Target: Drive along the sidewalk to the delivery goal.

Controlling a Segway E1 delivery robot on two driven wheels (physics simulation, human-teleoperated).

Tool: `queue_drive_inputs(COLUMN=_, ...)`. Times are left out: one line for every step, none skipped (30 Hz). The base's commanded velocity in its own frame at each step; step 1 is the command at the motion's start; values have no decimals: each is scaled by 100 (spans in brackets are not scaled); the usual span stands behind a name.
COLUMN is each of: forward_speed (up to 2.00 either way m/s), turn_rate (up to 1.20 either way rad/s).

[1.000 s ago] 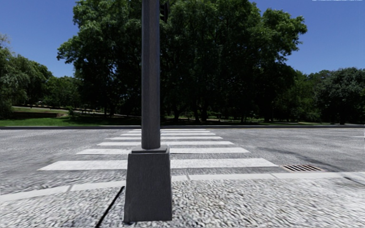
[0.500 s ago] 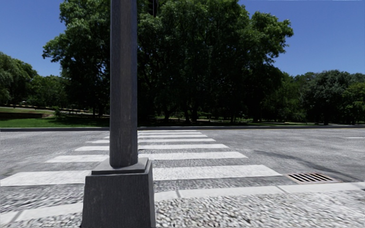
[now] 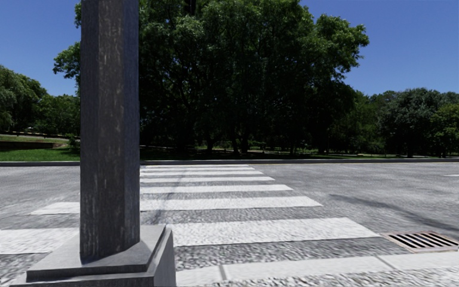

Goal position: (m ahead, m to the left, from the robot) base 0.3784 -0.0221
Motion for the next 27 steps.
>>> queue_drive_inputs(forward_speed=22, turn_rate=0)
queue_drive_inputs(forward_speed=0, turn_rate=0)
queue_drive_inputs(forward_speed=0, turn_rate=0)
queue_drive_inputs(forward_speed=0, turn_rate=0)
queue_drive_inputs(forward_speed=0, turn_rate=0)
queue_drive_inputs(forward_speed=0, turn_rate=0)
queue_drive_inputs(forward_speed=0, turn_rate=0)
queue_drive_inputs(forward_speed=0, turn_rate=0)
queue_drive_inputs(forward_speed=0, turn_rate=0)
queue_drive_inputs(forward_speed=0, turn_rate=0)
queue_drive_inputs(forward_speed=0, turn_rate=0)
queue_drive_inputs(forward_speed=0, turn_rate=0)
queue_drive_inputs(forward_speed=0, turn_rate=0)
queue_drive_inputs(forward_speed=0, turn_rate=0)
queue_drive_inputs(forward_speed=0, turn_rate=0)
queue_drive_inputs(forward_speed=0, turn_rate=0)
queue_drive_inputs(forward_speed=0, turn_rate=0)
queue_drive_inputs(forward_speed=0, turn_rate=0)
queue_drive_inputs(forward_speed=0, turn_rate=0)
queue_drive_inputs(forward_speed=0, turn_rate=0)
queue_drive_inputs(forward_speed=0, turn_rate=0)
queue_drive_inputs(forward_speed=0, turn_rate=0)
queue_drive_inputs(forward_speed=0, turn_rate=0)
queue_drive_inputs(forward_speed=0, turn_rate=0)
queue_drive_inputs(forward_speed=0, turn_rate=0)
queue_drive_inputs(forward_speed=0, turn_rate=0)
queue_drive_inputs(forward_speed=0, turn_rate=0)
